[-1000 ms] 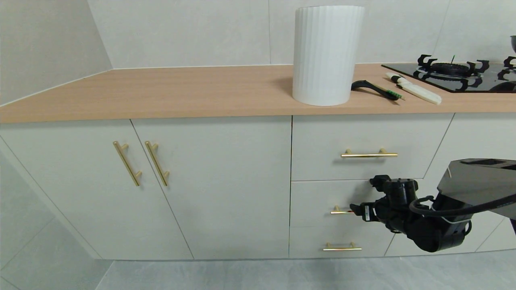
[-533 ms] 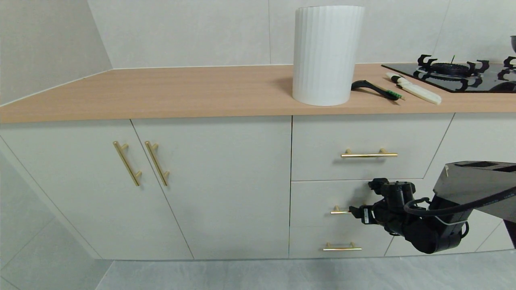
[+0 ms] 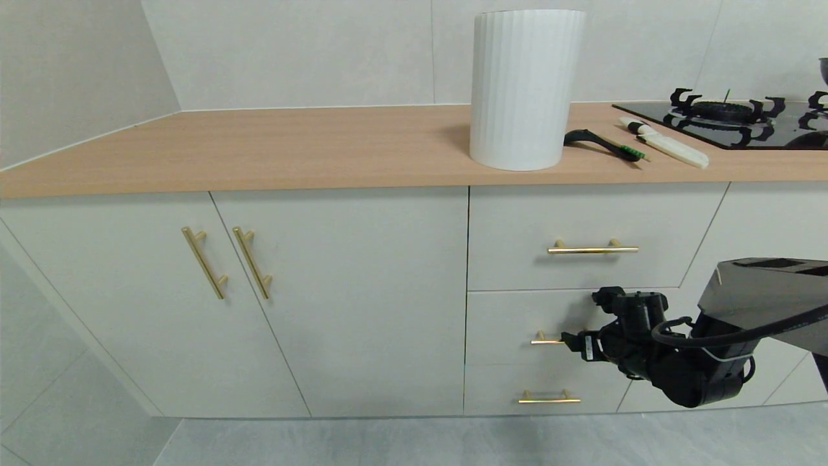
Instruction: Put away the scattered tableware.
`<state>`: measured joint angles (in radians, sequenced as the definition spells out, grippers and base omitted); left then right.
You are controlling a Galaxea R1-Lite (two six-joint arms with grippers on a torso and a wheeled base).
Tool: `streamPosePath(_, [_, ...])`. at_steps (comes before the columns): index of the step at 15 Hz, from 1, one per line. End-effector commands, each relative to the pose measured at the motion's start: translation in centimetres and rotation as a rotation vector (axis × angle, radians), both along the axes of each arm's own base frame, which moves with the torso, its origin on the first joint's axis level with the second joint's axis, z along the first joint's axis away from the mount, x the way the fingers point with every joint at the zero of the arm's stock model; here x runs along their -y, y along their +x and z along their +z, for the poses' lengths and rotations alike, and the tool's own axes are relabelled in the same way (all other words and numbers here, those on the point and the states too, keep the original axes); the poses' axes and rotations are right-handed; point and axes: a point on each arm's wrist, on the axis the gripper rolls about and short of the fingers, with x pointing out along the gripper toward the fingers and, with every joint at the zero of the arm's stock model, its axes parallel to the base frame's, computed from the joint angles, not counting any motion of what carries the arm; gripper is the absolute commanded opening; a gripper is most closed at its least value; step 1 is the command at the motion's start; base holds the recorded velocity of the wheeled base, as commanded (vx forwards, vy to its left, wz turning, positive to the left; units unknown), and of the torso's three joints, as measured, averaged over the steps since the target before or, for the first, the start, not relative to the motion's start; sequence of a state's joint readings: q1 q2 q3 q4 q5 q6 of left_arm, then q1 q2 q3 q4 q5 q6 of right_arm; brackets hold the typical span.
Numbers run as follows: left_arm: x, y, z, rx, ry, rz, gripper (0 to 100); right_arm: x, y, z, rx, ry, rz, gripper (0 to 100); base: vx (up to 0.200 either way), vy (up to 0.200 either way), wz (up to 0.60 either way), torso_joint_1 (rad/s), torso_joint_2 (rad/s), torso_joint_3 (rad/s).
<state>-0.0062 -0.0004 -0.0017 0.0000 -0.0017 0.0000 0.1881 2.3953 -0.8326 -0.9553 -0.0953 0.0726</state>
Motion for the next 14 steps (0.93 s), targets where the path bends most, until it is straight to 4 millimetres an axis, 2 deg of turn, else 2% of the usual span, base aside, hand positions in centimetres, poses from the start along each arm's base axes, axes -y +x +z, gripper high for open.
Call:
streamPosePath(1, [0.0,0.0,0.0,-0.001,0.000,0.000,100,0.0,-0.2,0.0,-0.007,-0.004,0.003,100,0.000,0.000,0.00,0.000,0.00,0.000])
streamPosePath(9, [0.0,0.0,0.0,-0.001,0.000,0.000,100,-0.1,-0.4,-0.1,-0.019,-0.008,0.007,100,0.000,0.000,0.00,0.000,0.00,0.000])
streamPosePath(11, [0.0,0.0,0.0,-0.001,0.000,0.000,100,0.0,-0.8,1.0,-0.044,-0.011,0.008,100,0.000,0.000,0.00,0.000,0.00,0.000])
streamPosePath(13, [0.0,0.0,0.0,-0.001,0.000,0.000,100,0.2,-1.6,3.2,-0.050,-0.012,0.009,100,0.000,0.000,0.00,0.000,0.00,0.000])
streamPosePath(14, [0.0,0.0,0.0,-0.001,0.000,0.000,100,0.3,-2.6,5.3,-0.072,-0.009,0.019,100,0.000,0.000,0.00,0.000,0.00,0.000])
